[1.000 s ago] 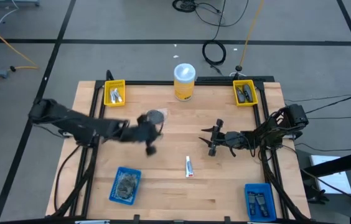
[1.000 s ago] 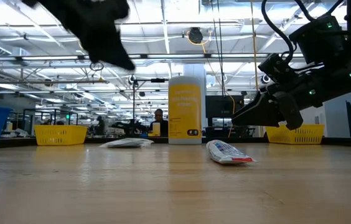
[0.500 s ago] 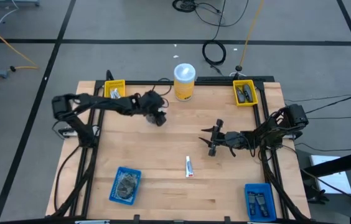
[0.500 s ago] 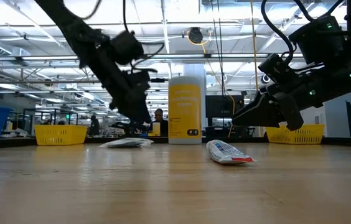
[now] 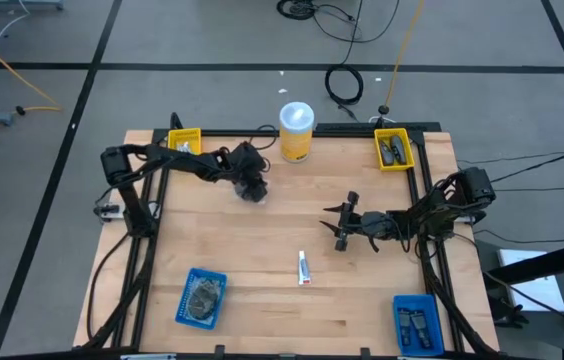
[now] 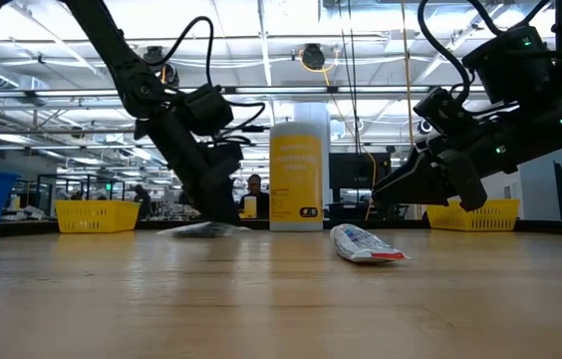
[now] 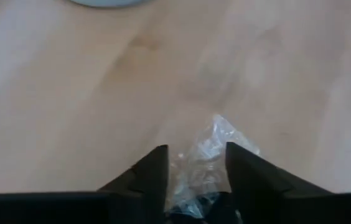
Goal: Pick & Place Travel size toiletries
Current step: Put the black hairbrush into the left blue bin
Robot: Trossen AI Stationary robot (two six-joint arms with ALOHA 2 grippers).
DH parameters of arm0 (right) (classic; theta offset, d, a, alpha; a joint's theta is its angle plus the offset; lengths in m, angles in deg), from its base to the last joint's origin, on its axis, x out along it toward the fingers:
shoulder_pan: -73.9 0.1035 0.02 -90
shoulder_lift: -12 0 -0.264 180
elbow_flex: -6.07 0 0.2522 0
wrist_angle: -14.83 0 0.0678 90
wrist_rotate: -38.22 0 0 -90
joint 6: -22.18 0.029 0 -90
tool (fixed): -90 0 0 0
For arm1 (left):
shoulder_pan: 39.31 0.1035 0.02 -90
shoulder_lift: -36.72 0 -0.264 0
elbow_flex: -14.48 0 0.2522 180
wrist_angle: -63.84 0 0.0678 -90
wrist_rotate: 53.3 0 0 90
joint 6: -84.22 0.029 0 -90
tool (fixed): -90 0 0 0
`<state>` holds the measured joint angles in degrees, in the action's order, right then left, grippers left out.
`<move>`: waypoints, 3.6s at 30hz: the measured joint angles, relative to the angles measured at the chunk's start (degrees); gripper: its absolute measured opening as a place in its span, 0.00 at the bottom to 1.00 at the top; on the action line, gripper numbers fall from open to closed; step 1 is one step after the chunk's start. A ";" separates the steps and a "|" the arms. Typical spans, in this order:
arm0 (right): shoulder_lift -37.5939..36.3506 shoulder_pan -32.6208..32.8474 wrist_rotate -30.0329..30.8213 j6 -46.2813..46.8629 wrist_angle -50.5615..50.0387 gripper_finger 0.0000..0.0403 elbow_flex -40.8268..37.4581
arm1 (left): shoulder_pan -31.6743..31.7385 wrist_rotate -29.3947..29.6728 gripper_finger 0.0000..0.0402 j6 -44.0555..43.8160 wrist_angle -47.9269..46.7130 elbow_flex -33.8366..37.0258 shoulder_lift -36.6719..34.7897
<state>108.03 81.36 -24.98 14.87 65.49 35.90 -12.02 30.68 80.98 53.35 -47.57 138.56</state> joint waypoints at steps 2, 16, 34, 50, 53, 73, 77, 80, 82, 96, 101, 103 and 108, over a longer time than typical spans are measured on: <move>0.00 0.00 -0.01 0.00 0.00 0.42 0.00 | 0.02 -2.53 0.31 0.23 -0.25 0.00 0.00; 0.00 0.00 -0.01 0.00 0.00 0.42 0.00 | -4.59 -5.77 0.01 14.29 -2.86 0.03 -1.20; 0.00 0.00 -0.03 0.17 -0.42 0.42 0.02 | -12.92 3.26 0.32 8.74 -15.09 0.00 -9.36; 0.00 0.00 -0.03 0.20 -0.42 0.42 0.02 | -18.50 25.92 0.51 9.92 -6.70 -0.22 1.49; 0.00 0.00 -0.03 0.20 -0.43 0.42 0.02 | -18.27 25.20 0.37 8.73 -8.00 -0.21 1.45; 0.00 0.01 -0.01 0.22 -0.55 0.42 0.01 | -36.59 33.64 0.01 2.60 -12.00 -0.22 -11.33; 0.00 0.02 -0.03 0.61 -0.55 0.42 0.02 | -43.16 38.53 0.02 -0.88 -11.50 -1.18 -17.59; 0.00 0.02 -0.03 0.63 -0.62 0.42 0.03 | -45.92 39.11 0.02 -3.97 -12.49 -1.16 -22.07; -0.01 0.02 -0.01 0.63 -0.59 0.42 0.01 | -46.56 38.04 0.01 -7.16 -15.06 -1.16 -24.73; -0.01 0.02 -0.03 0.66 -0.86 0.42 0.02 | -31.80 36.27 0.04 -11.18 -26.86 7.46 -22.94; 0.00 0.00 0.03 0.66 -0.87 0.42 0.01 | -25.03 32.98 0.13 -5.68 -26.71 8.17 -23.25; 0.00 0.00 0.01 0.66 -0.90 0.42 0.00 | -22.07 30.90 0.21 -5.92 -25.96 8.17 -23.81; 0.00 0.00 -0.01 0.66 -0.94 0.42 0.00 | -14.49 17.39 0.42 -17.24 -26.41 8.17 -24.28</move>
<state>108.03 81.36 -25.00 15.52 64.55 35.90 -26.51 48.07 63.74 26.93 -39.40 114.28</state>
